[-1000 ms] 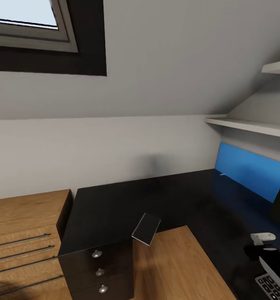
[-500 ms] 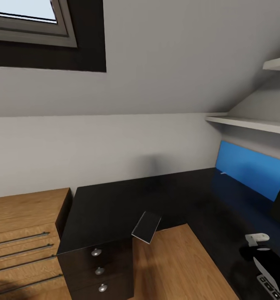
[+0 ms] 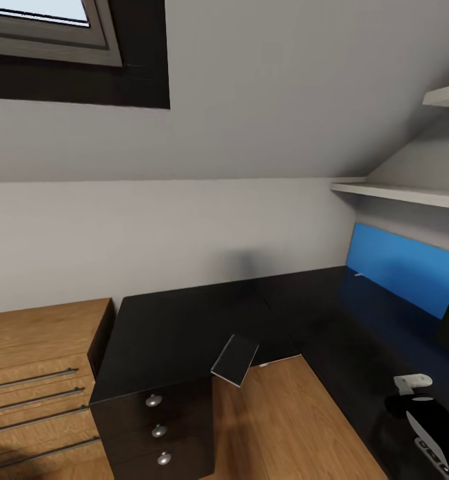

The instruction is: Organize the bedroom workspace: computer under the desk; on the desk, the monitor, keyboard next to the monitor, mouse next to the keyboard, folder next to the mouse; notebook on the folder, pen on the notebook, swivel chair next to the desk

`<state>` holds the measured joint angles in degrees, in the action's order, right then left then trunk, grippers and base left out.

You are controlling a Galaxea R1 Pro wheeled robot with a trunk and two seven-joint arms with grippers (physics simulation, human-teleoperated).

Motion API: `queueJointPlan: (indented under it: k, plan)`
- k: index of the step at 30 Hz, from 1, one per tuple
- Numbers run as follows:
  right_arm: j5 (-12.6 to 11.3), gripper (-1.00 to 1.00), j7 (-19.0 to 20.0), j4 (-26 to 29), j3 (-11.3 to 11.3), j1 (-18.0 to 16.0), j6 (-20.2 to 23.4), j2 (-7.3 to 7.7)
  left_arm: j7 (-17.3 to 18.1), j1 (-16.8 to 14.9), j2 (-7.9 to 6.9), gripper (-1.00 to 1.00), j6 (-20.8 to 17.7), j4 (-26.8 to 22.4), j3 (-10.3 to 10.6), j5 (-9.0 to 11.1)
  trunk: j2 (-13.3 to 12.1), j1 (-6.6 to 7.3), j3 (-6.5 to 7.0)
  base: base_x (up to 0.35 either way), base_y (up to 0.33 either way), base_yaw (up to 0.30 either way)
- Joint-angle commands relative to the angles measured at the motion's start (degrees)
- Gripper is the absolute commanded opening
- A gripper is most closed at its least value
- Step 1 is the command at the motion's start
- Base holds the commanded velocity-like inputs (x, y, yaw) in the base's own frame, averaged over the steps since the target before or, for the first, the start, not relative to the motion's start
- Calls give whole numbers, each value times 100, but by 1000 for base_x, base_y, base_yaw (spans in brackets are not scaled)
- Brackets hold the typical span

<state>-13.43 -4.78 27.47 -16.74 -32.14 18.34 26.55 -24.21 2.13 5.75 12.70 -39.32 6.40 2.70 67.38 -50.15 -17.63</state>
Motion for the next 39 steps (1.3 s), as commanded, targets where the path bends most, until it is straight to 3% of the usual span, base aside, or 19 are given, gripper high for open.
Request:
queueJointPlan:
  k: [1,36,37,39]
  plan:
    - [-65,-100,-39,13,-47,-3,29,8,-36,0,-3,100,13,-6,22,28,6,-1,-7,0,0,0]
    - [-63,-100,-40,13,-49,-3,21,-47,-40,3,-30,100,22,12,19,11,6,-1,-7,-20,-20,0]
    - [-63,100,-40,13,-49,-3,21,-50,-40,2,-30,100,22,12,19,11,6,-1,-7,0,0,0]
    - [-63,100,-40,13,-49,-3,21,-53,-40,3,-30,100,22,12,19,11,6,-1,-7,0,0,0]
